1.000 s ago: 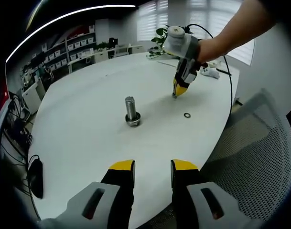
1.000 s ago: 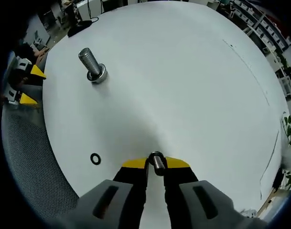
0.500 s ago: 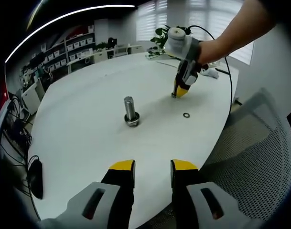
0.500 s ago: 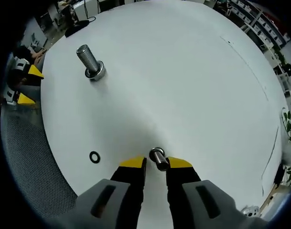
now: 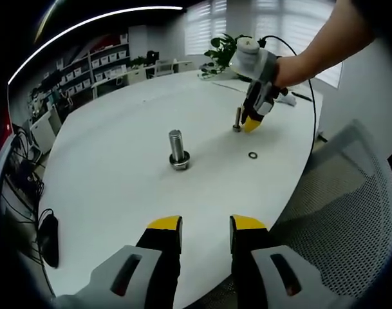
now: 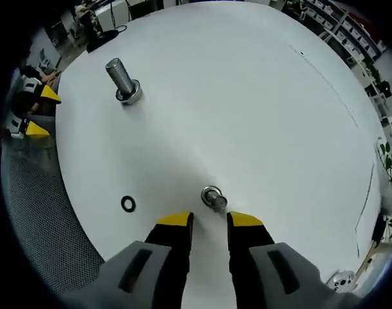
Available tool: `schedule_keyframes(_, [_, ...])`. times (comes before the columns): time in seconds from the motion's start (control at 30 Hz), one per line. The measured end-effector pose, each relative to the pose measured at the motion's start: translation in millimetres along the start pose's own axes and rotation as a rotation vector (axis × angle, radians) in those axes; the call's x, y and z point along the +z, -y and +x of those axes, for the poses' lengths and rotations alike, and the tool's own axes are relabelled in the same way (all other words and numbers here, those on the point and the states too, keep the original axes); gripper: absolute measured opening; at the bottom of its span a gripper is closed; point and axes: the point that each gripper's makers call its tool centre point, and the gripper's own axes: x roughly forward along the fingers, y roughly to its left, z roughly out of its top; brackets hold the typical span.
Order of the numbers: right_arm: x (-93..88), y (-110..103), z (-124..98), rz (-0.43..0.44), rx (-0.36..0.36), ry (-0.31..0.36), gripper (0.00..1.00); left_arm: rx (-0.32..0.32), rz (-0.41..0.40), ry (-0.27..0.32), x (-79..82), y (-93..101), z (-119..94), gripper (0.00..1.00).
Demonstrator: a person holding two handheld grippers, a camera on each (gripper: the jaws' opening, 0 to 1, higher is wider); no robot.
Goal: Place the washer onto the threaded stud by aligning its center hole with the stud, sliding it down to the base, and recovering from edge contact or off-axis alignment until the washer reaches the visible bottom stop.
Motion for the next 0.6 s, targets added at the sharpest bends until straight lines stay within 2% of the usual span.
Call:
schedule_keyframes(0.27, [-17.2,-6,-2,0.023,0.009,0.002,0.24,0.006,0.003,-0.004,-0.3,-1.0,0,0.28])
schedule_keyframes(0.6, [-15.5,-19,-8,0.047,0.021,0.046,0.26,0.008,0.001,-0.006,-0.8,-1.1,1,0.28])
